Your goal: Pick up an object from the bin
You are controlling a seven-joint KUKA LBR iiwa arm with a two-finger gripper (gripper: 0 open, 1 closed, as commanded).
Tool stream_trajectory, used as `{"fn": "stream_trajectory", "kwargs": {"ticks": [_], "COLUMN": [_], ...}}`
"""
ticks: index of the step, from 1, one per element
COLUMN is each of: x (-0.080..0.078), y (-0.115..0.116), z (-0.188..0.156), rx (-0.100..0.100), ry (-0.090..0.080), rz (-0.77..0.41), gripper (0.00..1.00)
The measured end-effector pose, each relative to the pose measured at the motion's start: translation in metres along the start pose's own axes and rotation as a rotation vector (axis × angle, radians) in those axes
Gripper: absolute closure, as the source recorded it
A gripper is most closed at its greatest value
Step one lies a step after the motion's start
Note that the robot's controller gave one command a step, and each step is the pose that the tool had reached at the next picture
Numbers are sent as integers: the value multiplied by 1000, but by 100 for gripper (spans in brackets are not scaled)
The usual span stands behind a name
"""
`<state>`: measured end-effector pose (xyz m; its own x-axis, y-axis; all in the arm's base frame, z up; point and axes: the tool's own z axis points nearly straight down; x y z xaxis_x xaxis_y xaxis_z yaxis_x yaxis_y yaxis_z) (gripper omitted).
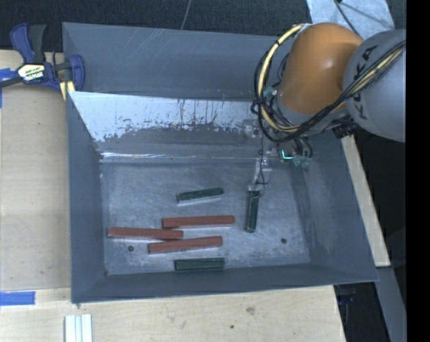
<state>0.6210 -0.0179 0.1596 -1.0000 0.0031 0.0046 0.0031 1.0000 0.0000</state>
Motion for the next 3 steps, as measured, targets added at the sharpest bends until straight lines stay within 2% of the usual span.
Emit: {"fn": "stream_trajectory", "kwargs": {"ticks": [1, 2, 3], "x": [-2, 26, 26], "y": [0, 29, 52], "z": [-5, 44, 65], "rx": [0, 2, -1], "ry": [-8, -14, 3], "rz": [0, -19, -37], "gripper": [0, 0, 0]}}
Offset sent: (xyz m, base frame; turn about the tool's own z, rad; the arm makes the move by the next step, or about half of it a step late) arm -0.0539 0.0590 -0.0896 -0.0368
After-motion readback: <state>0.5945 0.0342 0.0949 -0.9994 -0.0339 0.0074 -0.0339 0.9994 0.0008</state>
